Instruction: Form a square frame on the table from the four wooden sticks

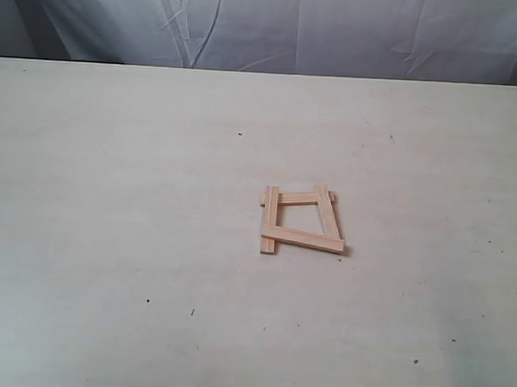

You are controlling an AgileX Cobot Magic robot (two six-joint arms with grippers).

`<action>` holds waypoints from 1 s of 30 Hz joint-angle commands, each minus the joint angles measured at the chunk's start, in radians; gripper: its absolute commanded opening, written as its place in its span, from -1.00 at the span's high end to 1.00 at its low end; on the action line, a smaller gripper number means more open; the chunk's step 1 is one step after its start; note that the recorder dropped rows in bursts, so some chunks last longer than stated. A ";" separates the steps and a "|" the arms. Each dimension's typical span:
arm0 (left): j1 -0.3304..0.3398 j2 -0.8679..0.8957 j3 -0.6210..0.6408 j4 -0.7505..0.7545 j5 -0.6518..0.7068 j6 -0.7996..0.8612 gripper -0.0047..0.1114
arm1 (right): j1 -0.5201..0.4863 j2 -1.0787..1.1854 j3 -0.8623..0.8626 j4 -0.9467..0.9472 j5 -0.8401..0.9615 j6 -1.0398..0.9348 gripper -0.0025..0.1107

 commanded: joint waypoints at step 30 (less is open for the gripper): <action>0.002 -0.006 0.059 0.002 0.164 -0.002 0.92 | -0.006 -0.007 0.075 -0.140 0.039 -0.004 0.96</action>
